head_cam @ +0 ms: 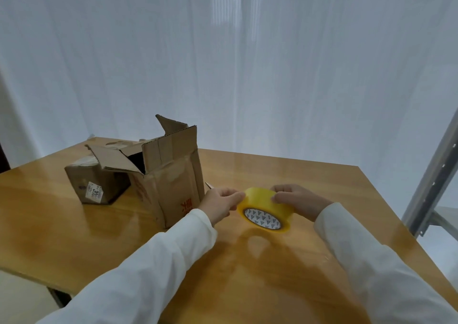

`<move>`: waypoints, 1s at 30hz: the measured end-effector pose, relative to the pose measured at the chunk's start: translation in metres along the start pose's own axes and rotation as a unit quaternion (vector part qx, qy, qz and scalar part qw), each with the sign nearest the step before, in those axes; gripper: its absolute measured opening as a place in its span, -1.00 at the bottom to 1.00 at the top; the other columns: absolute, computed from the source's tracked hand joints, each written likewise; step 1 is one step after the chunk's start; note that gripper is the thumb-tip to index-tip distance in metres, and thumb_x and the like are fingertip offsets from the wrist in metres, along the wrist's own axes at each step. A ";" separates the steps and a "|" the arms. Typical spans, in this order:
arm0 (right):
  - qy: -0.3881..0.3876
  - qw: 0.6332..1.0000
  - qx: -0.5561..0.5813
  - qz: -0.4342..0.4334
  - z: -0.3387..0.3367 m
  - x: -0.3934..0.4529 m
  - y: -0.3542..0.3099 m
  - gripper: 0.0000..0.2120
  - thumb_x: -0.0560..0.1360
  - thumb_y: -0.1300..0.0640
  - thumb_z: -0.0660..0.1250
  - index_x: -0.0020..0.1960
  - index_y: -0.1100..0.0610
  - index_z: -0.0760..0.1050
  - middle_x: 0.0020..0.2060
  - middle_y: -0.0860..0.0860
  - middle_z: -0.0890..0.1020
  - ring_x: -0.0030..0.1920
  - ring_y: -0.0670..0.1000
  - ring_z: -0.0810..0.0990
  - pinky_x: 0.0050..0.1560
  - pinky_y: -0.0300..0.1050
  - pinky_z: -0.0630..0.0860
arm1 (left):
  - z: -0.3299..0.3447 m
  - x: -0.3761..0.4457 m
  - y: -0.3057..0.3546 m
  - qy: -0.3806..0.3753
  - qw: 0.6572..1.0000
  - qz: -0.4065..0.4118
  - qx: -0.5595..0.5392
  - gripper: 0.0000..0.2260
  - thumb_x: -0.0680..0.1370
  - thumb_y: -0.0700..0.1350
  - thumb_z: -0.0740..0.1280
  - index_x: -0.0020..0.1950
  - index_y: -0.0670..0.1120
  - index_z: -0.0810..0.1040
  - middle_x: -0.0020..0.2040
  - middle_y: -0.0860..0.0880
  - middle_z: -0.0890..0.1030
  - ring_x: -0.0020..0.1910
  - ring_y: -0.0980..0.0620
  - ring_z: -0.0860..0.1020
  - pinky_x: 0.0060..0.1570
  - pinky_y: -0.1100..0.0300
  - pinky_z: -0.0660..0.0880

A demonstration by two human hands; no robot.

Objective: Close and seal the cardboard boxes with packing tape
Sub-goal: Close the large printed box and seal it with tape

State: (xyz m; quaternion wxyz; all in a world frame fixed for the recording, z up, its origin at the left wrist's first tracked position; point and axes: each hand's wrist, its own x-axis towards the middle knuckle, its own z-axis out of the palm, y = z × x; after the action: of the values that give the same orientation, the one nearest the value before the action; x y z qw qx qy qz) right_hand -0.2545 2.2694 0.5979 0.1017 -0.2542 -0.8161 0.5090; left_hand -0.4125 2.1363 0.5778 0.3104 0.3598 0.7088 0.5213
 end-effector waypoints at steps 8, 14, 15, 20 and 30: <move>0.023 0.998 0.054 0.032 0.004 -0.001 0.008 -0.33 0.08 -0.04 0.33 0.12 0.27 0.52 -0.03 0.13 0.56 0.00 0.12 0.53 0.14 0.00 0.42 | 0.011 0.005 -0.014 -0.087 0.974 -0.142 -0.152 -0.70 0.47 0.17 0.35 0.07 0.00 0.50 0.10 -0.09 0.59 0.12 -0.07 0.56 0.13 0.08 0.50; 0.074 0.994 0.074 0.032 0.007 0.007 0.009 -0.58 0.22 -0.11 0.26 0.01 0.05 0.54 -0.06 0.11 0.62 0.00 0.17 0.59 0.25 0.16 0.46 | 0.006 0.009 -0.006 -0.039 0.994 -0.077 -0.060 -0.79 0.54 0.08 0.32 0.03 -0.03 0.58 -0.05 0.01 0.65 -0.03 0.04 0.61 -0.03 0.15 0.49; 0.074 0.993 0.082 0.031 0.006 0.009 0.010 -0.66 0.26 -0.09 0.25 -0.06 0.06 0.53 -0.13 0.12 0.63 -0.08 0.18 0.59 0.21 0.18 0.48 | 0.007 0.010 -0.004 -0.018 0.997 -0.061 -0.042 -0.81 0.55 0.05 0.32 0.02 -0.04 0.59 -0.06 0.02 0.66 -0.02 0.05 0.61 -0.06 0.15 0.47; 0.081 0.992 0.093 0.033 0.005 0.012 0.016 -0.85 0.54 0.04 0.24 -0.16 0.08 0.47 -0.21 0.13 0.60 -0.09 0.20 0.56 0.19 0.18 0.46 | 0.009 0.013 0.002 0.058 0.995 0.016 0.074 -0.84 0.51 0.00 0.39 -0.16 -0.08 0.61 -0.17 -0.04 0.65 -0.17 0.03 0.57 0.02 0.09 0.50; 0.033 0.971 0.223 0.078 0.002 0.012 0.027 -0.80 0.54 0.07 0.20 -0.04 0.22 0.45 -0.25 0.19 0.62 -0.24 0.10 0.61 0.02 0.01 0.56 | 0.007 0.018 0.005 0.047 0.996 -0.016 0.076 -0.79 0.60 -0.20 0.14 -0.10 -0.23 0.52 -0.29 -0.05 0.65 -0.28 0.03 0.65 -0.07 0.12 0.59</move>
State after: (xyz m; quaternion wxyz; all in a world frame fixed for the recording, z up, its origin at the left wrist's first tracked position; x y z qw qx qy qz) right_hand -0.2571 2.2831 0.5718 0.1422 -0.3046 -0.6561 0.6757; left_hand -0.4161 2.1561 0.5792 0.2567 0.3463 0.7656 0.4776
